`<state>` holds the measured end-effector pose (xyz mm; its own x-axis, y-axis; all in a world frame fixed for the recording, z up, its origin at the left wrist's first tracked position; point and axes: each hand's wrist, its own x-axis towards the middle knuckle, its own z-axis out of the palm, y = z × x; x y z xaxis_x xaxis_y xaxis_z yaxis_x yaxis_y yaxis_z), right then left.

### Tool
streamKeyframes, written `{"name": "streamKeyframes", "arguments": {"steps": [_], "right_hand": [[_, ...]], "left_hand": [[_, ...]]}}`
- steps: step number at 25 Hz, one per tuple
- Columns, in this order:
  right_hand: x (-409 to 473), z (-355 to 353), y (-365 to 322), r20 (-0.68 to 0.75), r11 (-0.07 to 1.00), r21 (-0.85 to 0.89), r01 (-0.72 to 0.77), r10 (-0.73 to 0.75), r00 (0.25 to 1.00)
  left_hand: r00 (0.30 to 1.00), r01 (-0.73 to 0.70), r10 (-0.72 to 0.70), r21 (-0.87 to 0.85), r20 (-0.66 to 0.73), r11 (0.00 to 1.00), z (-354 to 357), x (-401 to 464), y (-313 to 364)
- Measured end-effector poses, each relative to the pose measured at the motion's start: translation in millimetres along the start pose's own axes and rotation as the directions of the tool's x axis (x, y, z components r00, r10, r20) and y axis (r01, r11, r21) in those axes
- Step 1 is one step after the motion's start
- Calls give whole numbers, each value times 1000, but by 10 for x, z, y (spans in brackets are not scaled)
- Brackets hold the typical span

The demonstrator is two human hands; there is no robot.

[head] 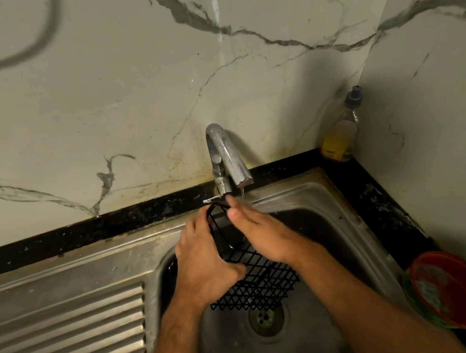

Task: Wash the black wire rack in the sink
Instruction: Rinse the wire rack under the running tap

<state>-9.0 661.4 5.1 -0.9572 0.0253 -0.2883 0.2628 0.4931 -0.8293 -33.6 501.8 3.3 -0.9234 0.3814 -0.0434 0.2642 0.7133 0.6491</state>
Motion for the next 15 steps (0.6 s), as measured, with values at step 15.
{"name": "streamKeyframes", "arguments": {"steps": [15], "right_hand": [[-65,-169,163,-74,993,-23,-114,112,991]], "left_hand": [[1000,-9,7,-137,-17,991,24,15,-8]]}}
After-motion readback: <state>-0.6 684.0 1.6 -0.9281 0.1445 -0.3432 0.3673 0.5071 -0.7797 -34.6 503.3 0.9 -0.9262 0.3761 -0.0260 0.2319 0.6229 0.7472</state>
